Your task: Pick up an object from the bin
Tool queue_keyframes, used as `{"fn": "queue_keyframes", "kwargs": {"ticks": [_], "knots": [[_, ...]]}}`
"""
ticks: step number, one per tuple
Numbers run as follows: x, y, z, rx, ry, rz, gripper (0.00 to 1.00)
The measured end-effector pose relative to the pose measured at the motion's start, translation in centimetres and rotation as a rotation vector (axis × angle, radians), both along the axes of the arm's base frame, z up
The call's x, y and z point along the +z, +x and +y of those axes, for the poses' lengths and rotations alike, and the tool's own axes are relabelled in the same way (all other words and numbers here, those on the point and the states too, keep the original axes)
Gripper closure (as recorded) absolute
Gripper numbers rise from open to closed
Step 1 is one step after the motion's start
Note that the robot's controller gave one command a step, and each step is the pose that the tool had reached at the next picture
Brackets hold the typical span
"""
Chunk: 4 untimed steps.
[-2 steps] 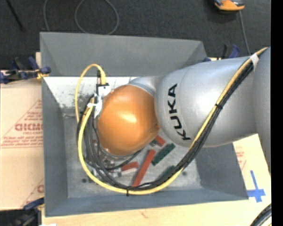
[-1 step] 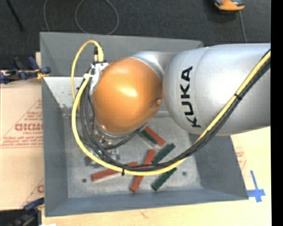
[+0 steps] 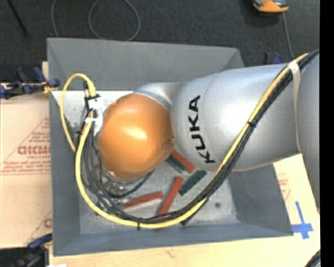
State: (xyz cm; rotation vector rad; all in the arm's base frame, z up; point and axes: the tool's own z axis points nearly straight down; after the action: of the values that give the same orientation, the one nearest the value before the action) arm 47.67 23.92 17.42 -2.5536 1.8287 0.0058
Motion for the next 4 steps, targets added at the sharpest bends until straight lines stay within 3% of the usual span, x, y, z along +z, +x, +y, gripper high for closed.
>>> {"fn": "queue_keyframes", "kwargs": {"ticks": [1,2,3,4], "knots": [[12.7,1.4,-1.1,0.596,0.0,-0.008,1.0],[5.6,-0.5,-3.4,0.92,0.001,0.001,1.0],[-1.5,-0.5,-3.7,1.081,0.001,0.002,1.0],[8.5,0.7,-2.8,1.073,-0.001,-0.011,1.0]]}}
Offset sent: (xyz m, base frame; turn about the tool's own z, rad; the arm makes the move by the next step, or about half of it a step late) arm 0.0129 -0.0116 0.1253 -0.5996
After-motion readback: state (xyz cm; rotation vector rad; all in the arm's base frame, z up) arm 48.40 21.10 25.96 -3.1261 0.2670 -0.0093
